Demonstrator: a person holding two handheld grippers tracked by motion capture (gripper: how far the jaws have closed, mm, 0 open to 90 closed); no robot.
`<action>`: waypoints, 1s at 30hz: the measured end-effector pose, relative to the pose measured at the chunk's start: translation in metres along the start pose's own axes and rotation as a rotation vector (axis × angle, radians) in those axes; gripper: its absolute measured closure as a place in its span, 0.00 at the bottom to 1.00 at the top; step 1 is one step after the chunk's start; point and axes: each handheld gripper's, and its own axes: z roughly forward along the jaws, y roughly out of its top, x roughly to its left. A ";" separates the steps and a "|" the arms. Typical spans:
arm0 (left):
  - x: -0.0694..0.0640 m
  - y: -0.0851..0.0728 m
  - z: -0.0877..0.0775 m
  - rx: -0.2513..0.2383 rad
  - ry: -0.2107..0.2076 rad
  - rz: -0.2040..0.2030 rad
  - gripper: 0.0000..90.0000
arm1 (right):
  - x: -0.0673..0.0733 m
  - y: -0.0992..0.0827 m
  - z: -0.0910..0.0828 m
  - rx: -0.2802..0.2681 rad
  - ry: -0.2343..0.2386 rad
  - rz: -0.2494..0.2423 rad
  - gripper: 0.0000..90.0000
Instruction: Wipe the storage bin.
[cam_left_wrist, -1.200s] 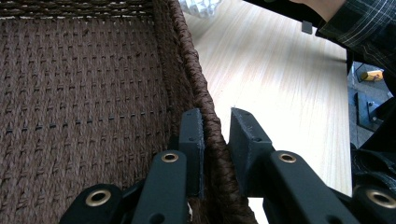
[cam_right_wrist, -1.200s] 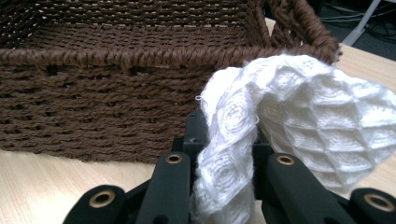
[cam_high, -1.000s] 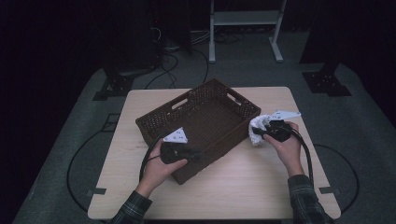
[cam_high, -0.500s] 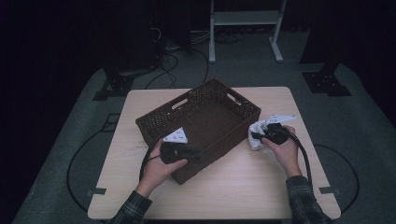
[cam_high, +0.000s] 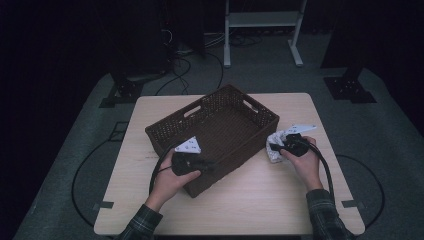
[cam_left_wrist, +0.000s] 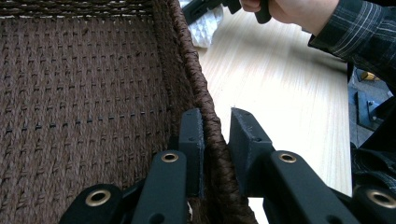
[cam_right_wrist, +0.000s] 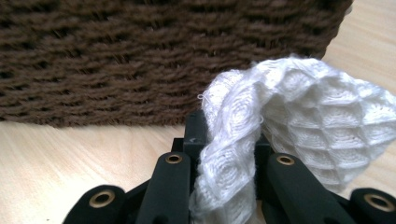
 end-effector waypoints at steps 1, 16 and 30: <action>0.000 0.000 0.000 0.000 0.000 0.000 0.83 | 0.001 0.001 -0.002 -0.009 0.000 -0.001 0.85; 0.000 0.000 0.000 0.002 0.000 0.000 0.83 | 0.015 0.025 -0.036 -0.143 0.017 -0.042 0.85; 0.000 0.000 0.000 0.003 0.000 0.000 0.83 | 0.023 0.028 -0.033 -0.134 0.031 -0.064 0.85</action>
